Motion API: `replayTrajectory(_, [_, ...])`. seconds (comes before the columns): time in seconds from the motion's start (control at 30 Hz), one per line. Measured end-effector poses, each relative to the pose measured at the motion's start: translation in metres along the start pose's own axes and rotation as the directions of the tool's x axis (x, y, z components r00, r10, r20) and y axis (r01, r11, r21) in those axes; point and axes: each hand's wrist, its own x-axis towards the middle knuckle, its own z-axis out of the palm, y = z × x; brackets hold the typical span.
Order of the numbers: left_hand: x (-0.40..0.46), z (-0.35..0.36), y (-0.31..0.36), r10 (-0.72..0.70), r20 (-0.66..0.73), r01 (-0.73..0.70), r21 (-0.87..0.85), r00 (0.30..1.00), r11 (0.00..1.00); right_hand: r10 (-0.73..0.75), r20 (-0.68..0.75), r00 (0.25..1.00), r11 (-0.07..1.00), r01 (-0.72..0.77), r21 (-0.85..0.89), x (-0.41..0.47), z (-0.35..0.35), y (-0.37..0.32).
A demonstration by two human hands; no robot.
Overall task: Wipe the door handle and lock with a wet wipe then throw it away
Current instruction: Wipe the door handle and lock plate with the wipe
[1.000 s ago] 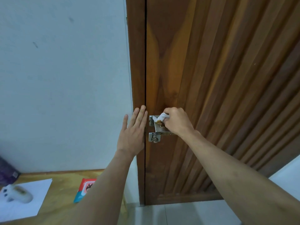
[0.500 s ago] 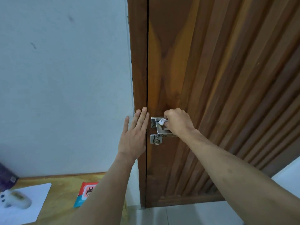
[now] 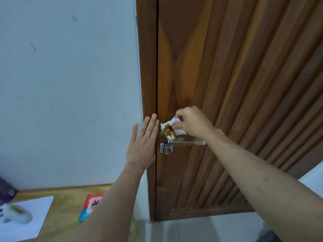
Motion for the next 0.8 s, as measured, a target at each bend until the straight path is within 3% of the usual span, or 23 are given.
replayTrajectory(0.1, [0.000,0.001,0.000,-0.002,-0.004,0.002,-0.015,1.000,1.000,-0.006,-0.037,0.999,0.971,-0.003,-0.239,0.001,0.019,-0.004])
replayTrajectory(0.2, [0.001,0.001,0.000,0.010,0.000,-0.010,-0.003,1.000,1.000,0.136,-0.092,0.986,0.966,-0.153,-0.210,0.005,0.026,-0.001])
replayTrajectory(0.37, [0.000,0.004,-0.001,-0.002,-0.018,0.002,-0.015,1.000,1.000,0.179,-0.050,0.983,0.937,-0.186,-0.294,0.003,0.042,-0.006])
replayTrajectory(0.53, [0.000,-0.001,-0.001,0.001,0.021,-0.001,0.010,1.000,1.000,0.181,-0.123,0.976,0.951,-0.206,-0.232,0.003,0.031,0.001])
replayTrajectory(0.67, [-0.001,-0.003,0.004,-0.015,0.023,0.015,0.019,1.000,1.000,0.189,-0.238,0.953,0.978,-0.205,-0.046,0.006,0.006,-0.005])
replayTrajectory(0.8, [-0.001,-0.004,-0.002,0.017,-0.007,-0.017,0.009,1.000,1.000,0.068,-0.156,0.985,0.994,-0.054,0.090,0.009,-0.022,-0.012])
